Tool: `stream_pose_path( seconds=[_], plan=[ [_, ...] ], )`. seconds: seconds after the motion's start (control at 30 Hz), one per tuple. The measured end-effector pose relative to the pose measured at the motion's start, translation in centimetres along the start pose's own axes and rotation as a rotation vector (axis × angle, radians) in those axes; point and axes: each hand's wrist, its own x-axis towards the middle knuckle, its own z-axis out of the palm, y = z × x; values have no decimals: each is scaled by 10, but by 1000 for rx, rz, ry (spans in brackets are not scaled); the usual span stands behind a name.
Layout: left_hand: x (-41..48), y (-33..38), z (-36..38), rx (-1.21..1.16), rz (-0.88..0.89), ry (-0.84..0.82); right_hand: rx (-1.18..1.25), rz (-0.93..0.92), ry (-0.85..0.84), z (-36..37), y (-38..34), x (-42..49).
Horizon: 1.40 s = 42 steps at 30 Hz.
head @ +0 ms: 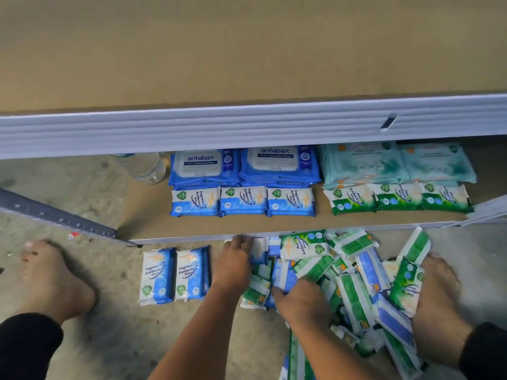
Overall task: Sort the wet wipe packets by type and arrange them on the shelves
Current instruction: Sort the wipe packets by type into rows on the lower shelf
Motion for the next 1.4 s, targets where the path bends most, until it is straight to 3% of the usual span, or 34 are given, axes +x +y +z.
stream_pose_path(
  seconds=[0.23,0.47,0.57,0.8,0.9,1.07,1.23,1.4],
  plan=[
    [-3,12,0,7,-51,-57,-150,-107,-3,-3,5,-4],
    [-12,12,-2,184,23,5,-173,-140,11,1,12,-11],
    [-21,12,-4,113,18,97,-133,-141,-13,-6,14,-13],
    [-48,17,-21,-190,-39,287,229,-89,-212,-34,35,-27],
    [-69,20,-29,-297,-85,317,362,69,-293,-55,35,-32],
    [-121,31,-50,-625,-131,311,712,188,-469,-75,56,-57],
    [-179,35,-63,-926,-177,228,977,131,-591,-90,80,-102],
    [-223,21,-55,-996,-238,204,1189,109,-655,-93,95,-131]
  ],
)
